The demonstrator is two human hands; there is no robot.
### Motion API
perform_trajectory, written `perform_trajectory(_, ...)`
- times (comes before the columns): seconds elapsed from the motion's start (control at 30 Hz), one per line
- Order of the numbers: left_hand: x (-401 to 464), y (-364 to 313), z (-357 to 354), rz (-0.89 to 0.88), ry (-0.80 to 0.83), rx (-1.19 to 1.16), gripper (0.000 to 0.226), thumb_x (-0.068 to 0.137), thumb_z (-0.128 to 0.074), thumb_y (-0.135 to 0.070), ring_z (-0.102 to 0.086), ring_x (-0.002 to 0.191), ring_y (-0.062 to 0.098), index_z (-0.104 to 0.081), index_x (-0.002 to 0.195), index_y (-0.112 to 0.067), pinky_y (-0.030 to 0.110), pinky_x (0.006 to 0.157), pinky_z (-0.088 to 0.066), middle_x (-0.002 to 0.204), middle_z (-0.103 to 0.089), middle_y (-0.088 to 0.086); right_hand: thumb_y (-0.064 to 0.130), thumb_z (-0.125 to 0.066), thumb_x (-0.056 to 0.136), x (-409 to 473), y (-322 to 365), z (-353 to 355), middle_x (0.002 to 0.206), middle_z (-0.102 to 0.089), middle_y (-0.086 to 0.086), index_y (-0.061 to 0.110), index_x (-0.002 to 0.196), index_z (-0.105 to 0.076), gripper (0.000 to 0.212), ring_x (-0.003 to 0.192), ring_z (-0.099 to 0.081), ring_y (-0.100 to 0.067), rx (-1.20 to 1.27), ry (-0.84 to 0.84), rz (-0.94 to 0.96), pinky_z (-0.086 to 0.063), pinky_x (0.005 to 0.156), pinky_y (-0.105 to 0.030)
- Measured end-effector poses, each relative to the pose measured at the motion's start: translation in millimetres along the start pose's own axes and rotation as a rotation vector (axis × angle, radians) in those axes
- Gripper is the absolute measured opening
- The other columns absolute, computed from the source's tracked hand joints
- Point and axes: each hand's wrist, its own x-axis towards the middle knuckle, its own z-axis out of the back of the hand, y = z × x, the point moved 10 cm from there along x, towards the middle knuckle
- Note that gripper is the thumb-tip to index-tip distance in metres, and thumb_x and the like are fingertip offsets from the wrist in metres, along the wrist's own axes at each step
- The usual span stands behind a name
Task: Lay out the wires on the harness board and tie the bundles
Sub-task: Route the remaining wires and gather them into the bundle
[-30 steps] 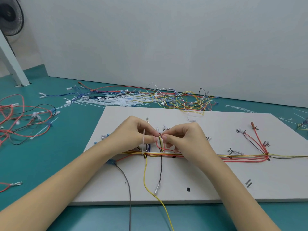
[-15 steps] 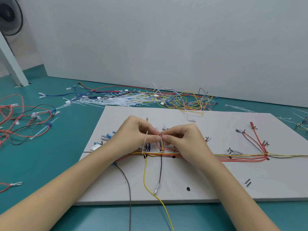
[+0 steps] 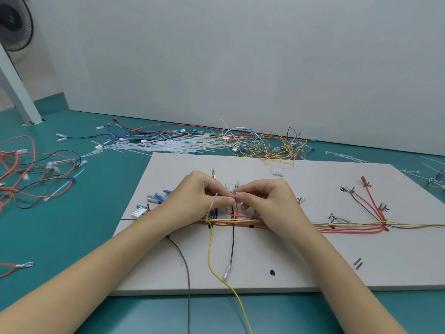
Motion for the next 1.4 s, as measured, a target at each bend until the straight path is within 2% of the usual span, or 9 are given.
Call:
perform_trajectory(0.1,-0.2,-0.7,0.4,-0.006,-0.010,0.009,0.005,0.078,-0.080,-0.022,-0.055,0.061,0.020,-0.080,0.079,-0.027,0.036,0.060,-0.044,0.070,-0.073,0.008,0.006,-0.068,0.086,0.2,0.8,-1.7,0.063,-0.070,-0.001,0.021,0.082,-0.077,0.018,0.055,-0.058,-0.002,-0.007,0.015,0.002,-0.041,0.050,-0.011)
perform_trajectory(0.2,-0.2,-1.1,0.1,-0.012,-0.006,0.009,0.002,0.079,-0.080,-0.021,-0.065,0.074,0.038,-0.081,0.081,-0.021,0.049,0.071,-0.053,0.073,-0.074,0.009,0.009,-0.069,0.086,-0.1,-0.5,-2.3,0.062,-0.069,0.000,0.022,0.082,-0.077,0.017,0.055,-0.057,-0.002,-0.007,0.016,-0.006,-0.040,0.051,-0.012)
perform_trajectory(0.3,0.1,-1.0,-1.4,-0.008,0.007,-0.003,0.002,0.080,-0.078,-0.017,-0.066,0.080,0.040,-0.080,0.081,-0.015,0.053,0.077,-0.053,0.075,-0.074,0.011,0.013,-0.068,0.088,-0.6,-1.4,-1.8,0.059,-0.068,0.000,0.016,0.081,-0.078,0.012,0.049,-0.054,0.000,0.002,0.009,-0.019,-0.039,0.049,-0.011)
perform_trajectory(0.47,-0.5,-1.8,-1.3,-0.013,0.005,0.009,0.002,0.080,-0.078,-0.014,-0.068,0.072,0.029,-0.079,0.081,-0.014,0.049,0.075,-0.055,0.073,-0.074,0.005,0.013,-0.070,0.086,-1.4,-3.1,-0.9,0.063,-0.068,-0.008,0.013,0.078,-0.078,0.011,0.055,-0.056,-0.008,0.049,-0.016,-0.050,-0.040,0.049,-0.014)
perform_trajectory(0.63,-1.4,-6.3,-0.1,-0.042,-0.001,0.041,0.002,0.080,-0.078,-0.015,-0.069,0.074,0.027,-0.080,0.082,-0.016,0.046,0.073,-0.055,0.072,-0.074,0.000,0.011,-0.073,0.082,-1.2,-4.7,-1.0,0.051,-0.061,0.009,0.018,0.076,-0.078,0.011,0.049,-0.047,-0.002,0.081,-0.007,-0.075,-0.036,0.047,-0.011)
perform_trajectory(0.87,-2.5,-7.8,5.6,-0.041,-0.045,0.048,0.010,0.075,-0.083,-0.017,-0.070,0.069,0.018,-0.080,0.079,-0.026,0.041,0.070,-0.057,0.069,-0.074,-0.006,0.014,-0.079,0.077,0.0,-12.8,-0.2,0.077,-0.074,-0.010,0.016,0.073,-0.077,0.005,0.055,-0.056,-0.006,0.154,0.002,-0.163,-0.040,0.049,-0.014)
perform_trajectory(1.03,-3.2,-8.5,4.7,-0.032,-0.021,0.031,0.009,0.072,-0.084,-0.020,-0.070,0.069,0.017,-0.081,0.080,-0.023,0.036,0.068,-0.055,0.070,-0.075,-0.006,0.015,-0.075,0.081,-0.5,-13.4,-2.8,0.069,-0.071,-0.002,0.011,0.080,-0.076,0.004,0.054,-0.055,-0.004,0.140,0.062,-0.170,-0.039,0.047,-0.013)
perform_trajectory(1.17,-4.0,-7.5,2.3,-0.008,-0.005,-0.008,0.009,0.071,-0.085,-0.022,-0.062,0.060,0.004,-0.080,0.078,-0.025,0.023,0.058,-0.048,0.067,-0.074,-0.005,0.010,-0.072,0.084,0.9,-8.3,-3.9,0.064,-0.064,-0.002,0.008,0.079,-0.073,0.006,0.044,-0.048,0.002,0.104,0.058,-0.118,-0.035,0.045,-0.009)
perform_trajectory(1.4,-5.5,-3.7,2.9,0.037,-0.016,-0.107,0.009,0.070,-0.085,-0.023,-0.065,0.065,0.011,-0.080,0.076,-0.027,0.031,0.064,-0.050,0.070,-0.075,0.001,0.007,-0.067,0.088,1.0,4.2,-5.6,0.063,-0.063,-0.003,0.013,0.075,-0.069,0.014,0.052,-0.051,-0.003,0.017,0.058,0.015,-0.039,0.050,-0.016)
